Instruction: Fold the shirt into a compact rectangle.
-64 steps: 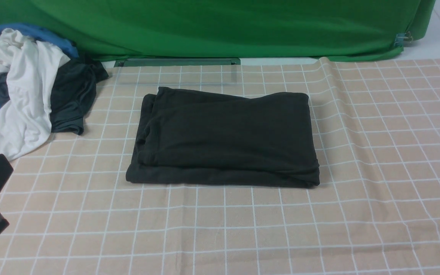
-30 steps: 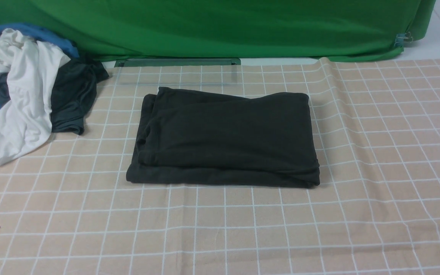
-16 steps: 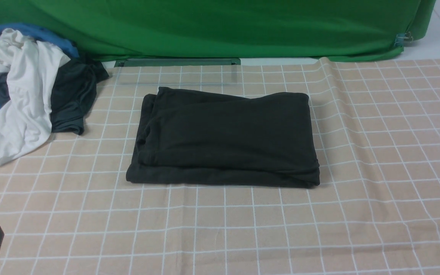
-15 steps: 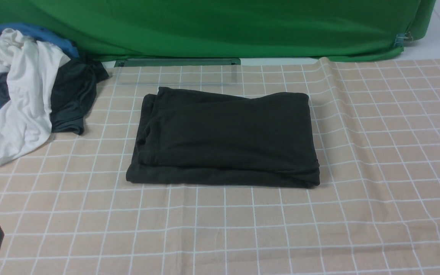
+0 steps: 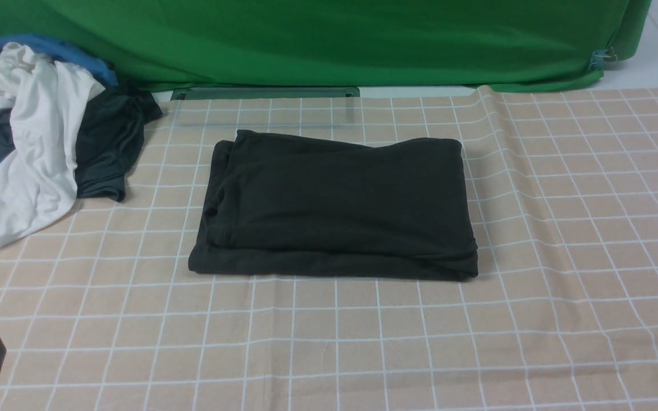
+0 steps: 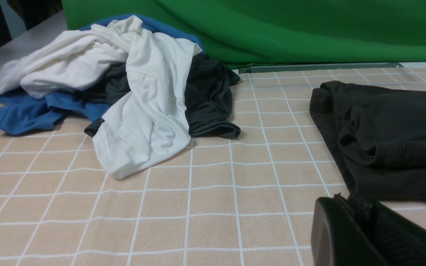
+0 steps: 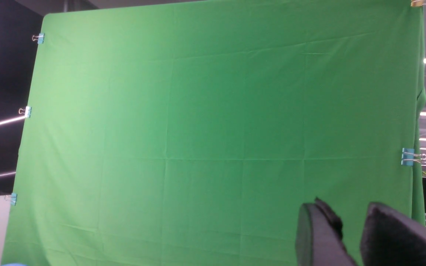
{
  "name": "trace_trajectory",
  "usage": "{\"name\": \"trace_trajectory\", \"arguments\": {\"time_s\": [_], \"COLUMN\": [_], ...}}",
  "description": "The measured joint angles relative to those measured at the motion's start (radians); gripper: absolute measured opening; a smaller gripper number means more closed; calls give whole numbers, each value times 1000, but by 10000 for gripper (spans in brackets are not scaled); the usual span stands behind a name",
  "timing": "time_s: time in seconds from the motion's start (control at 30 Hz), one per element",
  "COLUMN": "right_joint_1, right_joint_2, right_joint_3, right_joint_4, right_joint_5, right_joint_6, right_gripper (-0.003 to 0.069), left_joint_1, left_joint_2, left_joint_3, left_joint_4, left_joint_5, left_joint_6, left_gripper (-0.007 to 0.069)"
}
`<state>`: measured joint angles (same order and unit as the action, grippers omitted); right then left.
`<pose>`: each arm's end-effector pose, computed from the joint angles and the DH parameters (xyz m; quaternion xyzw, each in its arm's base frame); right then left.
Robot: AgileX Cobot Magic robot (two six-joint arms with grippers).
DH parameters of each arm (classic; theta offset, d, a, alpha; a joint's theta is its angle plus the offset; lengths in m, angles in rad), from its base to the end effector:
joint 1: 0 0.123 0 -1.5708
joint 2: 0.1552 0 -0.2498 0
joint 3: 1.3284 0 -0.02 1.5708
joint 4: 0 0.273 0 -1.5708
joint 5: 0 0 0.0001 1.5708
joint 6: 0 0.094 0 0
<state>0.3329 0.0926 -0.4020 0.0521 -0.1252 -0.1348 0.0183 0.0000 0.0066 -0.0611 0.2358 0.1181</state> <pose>0.0791 0.0267 0.3549 -0.1007 0.4906 0.1062 0.8590 0.1166 0.0008 0.1889 0.0200 0.7594 0.0196 0.6500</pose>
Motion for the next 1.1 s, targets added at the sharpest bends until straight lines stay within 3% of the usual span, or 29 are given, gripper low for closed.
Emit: {"name": "trace_trajectory", "arguments": {"time_s": [0.2,0.47,0.67,1.1], "right_joint_1": [-9,-182,-279,-290], "right_joint_2": [-8,-16,-28,-93], "right_joint_3": [1,158,380,410], "right_joint_4": [0,0,0,0], "right_joint_5": [17,321,360,374], "right_joint_6": [-4,-156,-156,-121], "right_gripper": [236,236,236,236], "left_joint_1": [0,0,0,0], "left_joint_2": [0,0,0,0], "left_joint_3": [0,0,0,0], "left_joint_4": [0,0,0,0], "left_joint_5": [0,1,1,5], "left_joint_6": [0,0,0,0], "left_gripper": [20,20,20,20]}}
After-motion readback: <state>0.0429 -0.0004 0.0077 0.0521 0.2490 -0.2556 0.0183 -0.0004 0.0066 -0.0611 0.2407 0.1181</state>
